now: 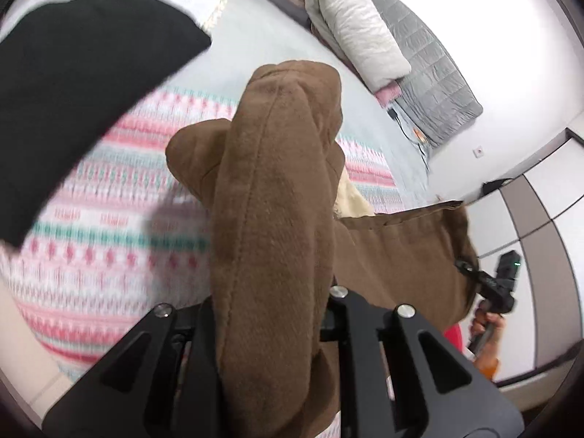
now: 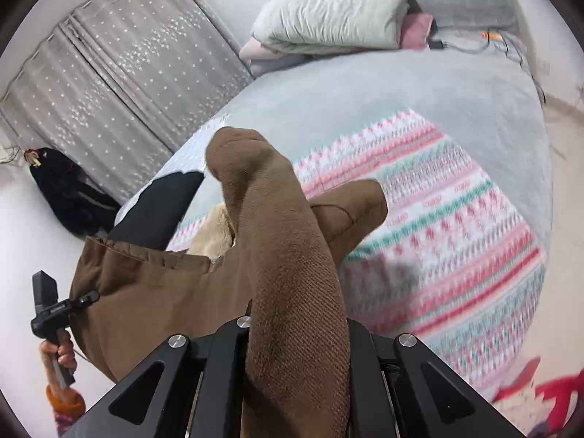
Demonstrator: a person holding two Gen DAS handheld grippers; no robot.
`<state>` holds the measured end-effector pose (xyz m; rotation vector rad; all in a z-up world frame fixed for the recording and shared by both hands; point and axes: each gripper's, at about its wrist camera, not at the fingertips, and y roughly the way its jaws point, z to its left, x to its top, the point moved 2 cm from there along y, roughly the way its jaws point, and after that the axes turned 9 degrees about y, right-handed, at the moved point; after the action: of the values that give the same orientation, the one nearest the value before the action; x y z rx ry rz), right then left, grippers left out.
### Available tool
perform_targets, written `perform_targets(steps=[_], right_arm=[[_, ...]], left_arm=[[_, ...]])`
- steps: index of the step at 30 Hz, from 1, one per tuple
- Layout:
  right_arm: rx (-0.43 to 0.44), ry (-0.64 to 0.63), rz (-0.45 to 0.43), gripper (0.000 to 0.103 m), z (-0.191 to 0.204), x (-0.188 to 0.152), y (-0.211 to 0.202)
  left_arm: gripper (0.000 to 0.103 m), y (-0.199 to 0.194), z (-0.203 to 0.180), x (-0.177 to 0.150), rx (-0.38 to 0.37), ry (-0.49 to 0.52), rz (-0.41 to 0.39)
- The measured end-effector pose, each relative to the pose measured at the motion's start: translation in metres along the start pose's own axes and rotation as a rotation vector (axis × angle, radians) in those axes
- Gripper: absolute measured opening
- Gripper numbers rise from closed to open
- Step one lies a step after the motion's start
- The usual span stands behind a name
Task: Fold large clothes
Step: 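Pinch the coat's folded edge with both tools and lift it off the bed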
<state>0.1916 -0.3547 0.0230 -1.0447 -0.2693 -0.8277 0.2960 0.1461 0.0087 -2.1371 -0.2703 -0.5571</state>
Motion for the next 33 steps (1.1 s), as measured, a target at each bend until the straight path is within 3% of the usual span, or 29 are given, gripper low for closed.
perform_targets(steps=[3, 5, 6, 7, 8, 10, 11, 16, 20, 25, 26, 28, 29, 30, 31, 32, 33], right_arm=[[-0.004, 0.033, 0.065, 0.013, -0.025, -0.026, 0.015], [-0.028, 0.092, 0.122, 0.016, -0.057, -0.047, 0.040], [-0.052, 0.113, 0.152, 0.024, -0.071, -0.057, 0.052], [-0.094, 0.138, 0.189, 0.031, -0.089, -0.069, 0.069], [-0.136, 0.158, 0.207, 0.036, -0.106, -0.079, 0.081], [-0.139, 0.196, 0.193, 0.057, -0.128, -0.088, 0.088], [-0.115, 0.219, 0.173, 0.059, -0.134, -0.088, 0.084], [-0.130, 0.192, 0.080, 0.061, -0.137, -0.073, 0.047], [-0.129, 0.103, 0.009, 0.063, -0.118, -0.063, 0.033], [-0.176, -0.053, 0.014, 0.063, -0.079, -0.061, 0.059], [-0.202, -0.088, 0.009, 0.063, -0.070, -0.059, 0.068], [-0.271, -0.121, -0.017, 0.063, -0.061, -0.056, 0.084], [-0.308, -0.130, -0.041, 0.061, -0.059, -0.053, 0.091], [-0.324, -0.136, -0.060, 0.054, -0.058, -0.052, 0.097], [-0.335, -0.149, -0.088, 0.034, -0.054, -0.053, 0.100], [-0.344, -0.164, -0.113, 0.026, -0.049, -0.054, 0.100], [-0.352, -0.182, -0.144, 0.019, -0.044, -0.057, 0.097]], left_arm=[[0.030, 0.016, 0.024, -0.034, 0.052, -0.001, 0.075], [0.032, 0.044, 0.056, -0.063, 0.190, -0.008, 0.157], [0.038, 0.059, 0.075, -0.078, 0.241, -0.022, 0.200], [0.046, 0.066, 0.084, -0.086, 0.231, -0.033, 0.204], [0.060, 0.067, 0.096, -0.094, 0.214, -0.055, 0.173], [0.063, 0.060, 0.102, -0.097, 0.205, -0.059, 0.128], [0.063, 0.053, 0.100, -0.096, 0.217, -0.041, 0.110], [0.065, 0.023, 0.079, -0.075, 0.335, 0.102, 0.008], [0.073, 0.014, 0.070, -0.063, 0.328, 0.186, -0.085], [0.073, 0.054, 0.067, -0.041, 0.295, 0.195, -0.055], [0.072, 0.058, 0.069, -0.039, 0.297, 0.194, -0.053], [0.057, 0.065, 0.064, -0.034, 0.320, 0.168, -0.072], [0.039, 0.064, 0.062, -0.034, 0.315, 0.161, -0.084], [0.028, 0.063, 0.056, -0.034, 0.313, 0.155, -0.112], [0.023, 0.058, 0.049, -0.035, 0.315, 0.162, -0.137], [0.012, 0.052, 0.038, -0.037, 0.319, 0.192, -0.180], [0.012, 0.045, 0.027, -0.039, 0.329, 0.223, -0.222]])
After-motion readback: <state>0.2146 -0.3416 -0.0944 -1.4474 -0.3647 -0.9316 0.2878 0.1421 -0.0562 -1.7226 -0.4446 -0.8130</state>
